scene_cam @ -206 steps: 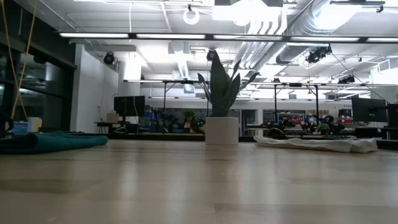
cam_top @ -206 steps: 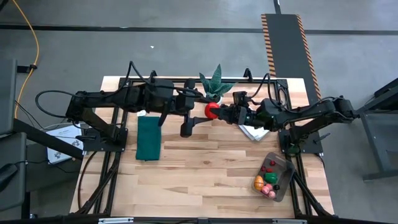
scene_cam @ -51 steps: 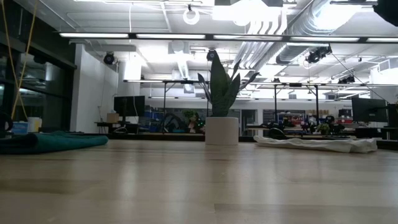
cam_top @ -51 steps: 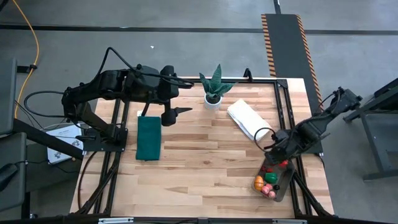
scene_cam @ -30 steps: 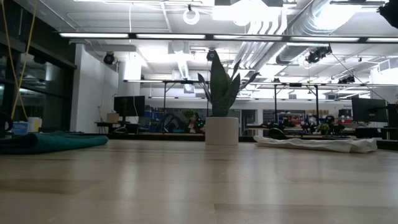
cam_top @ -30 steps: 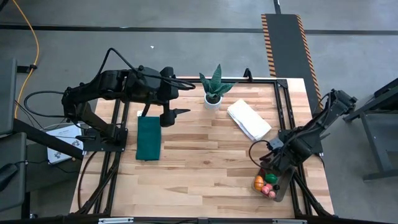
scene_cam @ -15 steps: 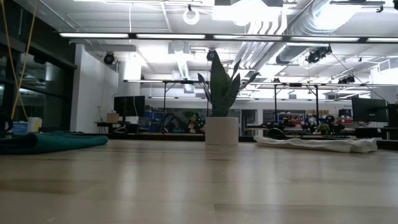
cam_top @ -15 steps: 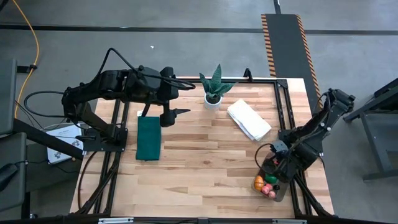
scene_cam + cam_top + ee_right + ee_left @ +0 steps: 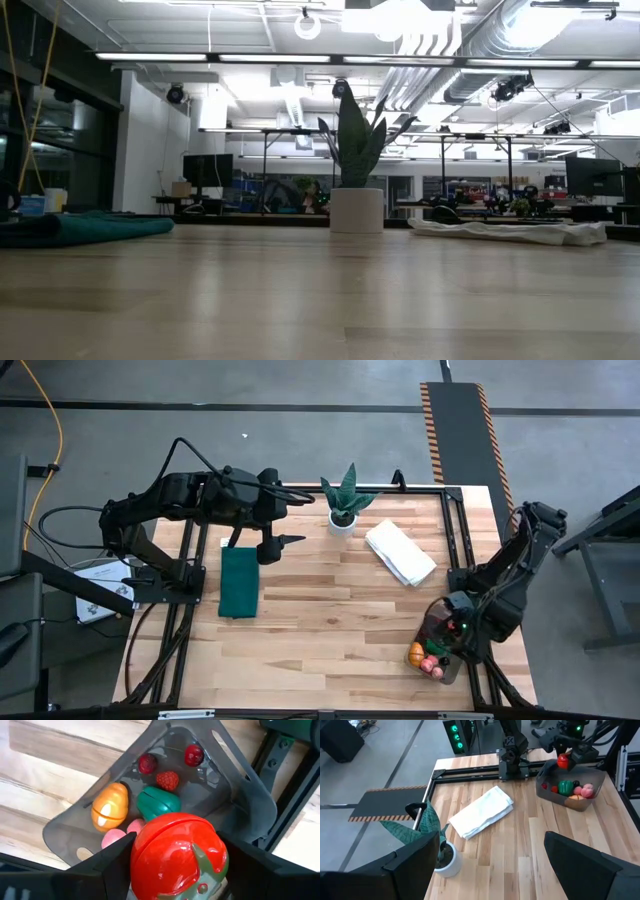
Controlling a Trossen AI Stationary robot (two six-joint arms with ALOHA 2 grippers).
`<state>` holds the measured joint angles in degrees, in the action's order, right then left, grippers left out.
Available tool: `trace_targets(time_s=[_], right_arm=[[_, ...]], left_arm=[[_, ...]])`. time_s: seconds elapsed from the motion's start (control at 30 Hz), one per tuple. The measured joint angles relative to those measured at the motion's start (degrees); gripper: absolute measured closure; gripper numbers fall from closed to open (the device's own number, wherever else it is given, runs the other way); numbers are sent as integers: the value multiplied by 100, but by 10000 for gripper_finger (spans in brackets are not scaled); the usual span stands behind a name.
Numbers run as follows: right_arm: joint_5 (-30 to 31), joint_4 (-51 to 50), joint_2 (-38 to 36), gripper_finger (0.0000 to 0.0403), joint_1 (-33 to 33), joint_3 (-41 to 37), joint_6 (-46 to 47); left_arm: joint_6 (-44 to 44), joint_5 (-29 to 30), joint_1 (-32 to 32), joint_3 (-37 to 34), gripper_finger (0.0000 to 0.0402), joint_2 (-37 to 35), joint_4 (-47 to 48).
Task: Pick and placing Produce into tupperware
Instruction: Put the red tomato into the black bin
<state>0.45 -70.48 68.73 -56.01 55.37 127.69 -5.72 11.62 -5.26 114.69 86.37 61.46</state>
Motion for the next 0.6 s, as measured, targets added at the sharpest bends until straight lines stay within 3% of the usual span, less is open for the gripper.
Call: trace_targets(time_s=[0.13, 0.6], right_arm=[[236, 37, 51, 149, -146, -2, 279], [106, 369, 585, 149, -188, -2, 254]], left_arm=[[13, 0, 0, 0, 53, 0, 11], [22, 0, 0, 0, 53, 0, 10]])
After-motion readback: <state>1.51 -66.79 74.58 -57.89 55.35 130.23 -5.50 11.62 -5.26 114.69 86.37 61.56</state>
